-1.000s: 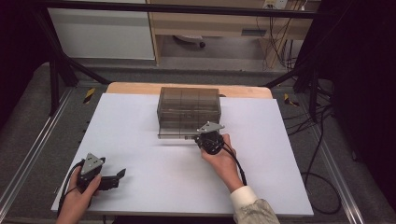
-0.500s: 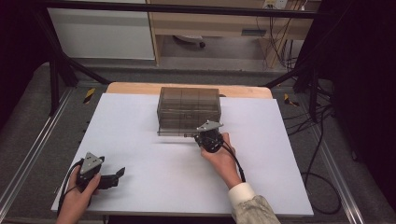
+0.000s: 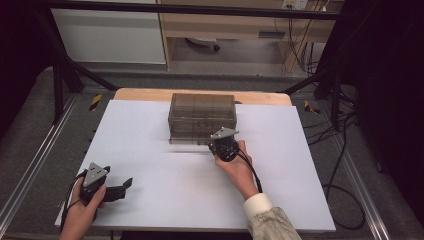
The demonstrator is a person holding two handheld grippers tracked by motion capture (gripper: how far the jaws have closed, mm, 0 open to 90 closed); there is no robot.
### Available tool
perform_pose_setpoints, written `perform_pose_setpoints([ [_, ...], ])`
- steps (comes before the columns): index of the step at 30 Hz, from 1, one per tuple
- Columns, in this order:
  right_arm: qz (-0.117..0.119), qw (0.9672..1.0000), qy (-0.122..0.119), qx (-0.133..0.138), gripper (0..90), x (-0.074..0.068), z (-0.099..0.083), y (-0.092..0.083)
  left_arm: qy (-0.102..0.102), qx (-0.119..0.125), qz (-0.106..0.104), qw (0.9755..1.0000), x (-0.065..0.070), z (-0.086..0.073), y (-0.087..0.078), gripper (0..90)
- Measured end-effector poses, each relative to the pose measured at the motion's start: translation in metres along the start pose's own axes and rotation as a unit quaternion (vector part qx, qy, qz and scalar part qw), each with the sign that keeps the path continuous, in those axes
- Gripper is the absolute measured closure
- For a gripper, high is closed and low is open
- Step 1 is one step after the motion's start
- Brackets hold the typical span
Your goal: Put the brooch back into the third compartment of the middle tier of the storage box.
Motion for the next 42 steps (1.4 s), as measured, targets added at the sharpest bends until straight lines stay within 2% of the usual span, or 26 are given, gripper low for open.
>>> perform_pose_setpoints([
  [24,0.003,1.0,-0.005,-0.002,90.0,-0.0057,-0.0013,0.0063,-0.003,-0.003,0.008,1.0,-0.0042,-0.0008,-0.0012,7.3],
  [27,0.002,1.0,-0.001,0.002,90.0,-0.0039,0.0,0.0044,-0.004,0.0,0.007,1.0,-0.0041,-0.0001,-0.0021,7.3],
  [29,-0.005,0.9999,-0.01,-0.004,90.0,-0.0025,-0.0009,0.0051,-0.003,-0.001,0.007,1.0,-0.0038,-0.0001,-0.0019,7.3],
  [31,-0.002,1.0,0.002,-0.002,90.0,-0.0012,-0.0022,0.0051,-0.003,-0.001,0.007,1.0,-0.0036,0.0,-0.0018,7.3],
  [33,-0.007,0.9999,-0.012,-0.006,90.0,-0.0022,-0.0016,0.0051,-0.001,-0.001,0.007,1.0,-0.0035,-0.0001,-0.0018,7.3],
  [34,-0.005,0.9999,-0.009,-0.004,90.0,-0.0023,-0.0014,0.0052,-0.002,-0.002,0.006,1.0,-0.0037,-0.0003,-0.0017,7.3],
  [36,-0.01,0.9998,-0.018,-0.007,90.0,-0.0018,-0.0015,0.0066,-0.003,-0.001,0.008,1.0,-0.0042,-0.0003,-0.0021,7.3],
  [38,-0.005,1.0,-0.003,-0.004,90.0,-0.0002,-0.0025,0.0074,-0.001,-0.002,0.008,1.0,-0.005,-0.0005,-0.0025,7.3],
  [39,-0.009,0.9999,-0.011,-0.008,90.0,0.0,-0.0027,0.0078,-0.002,-0.003,0.008,1.0,-0.0049,-0.0007,-0.0022,7.3],
  [42,-0.009,0.9999,-0.009,-0.007,90.0,0.0009,-0.0021,0.008,-0.002,-0.001,0.006,1.0,-0.0045,-0.0005,-0.0022,7.3],
])
Point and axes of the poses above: each handheld gripper's, and its own axes: y roughly forward along the jaws, z roughly out of its top, x roughly to its right, the point moved 2 cm from there along y, roughly forward along the jaws, and after that the axes turned 3 degrees about -y, right-handed, at the moved point
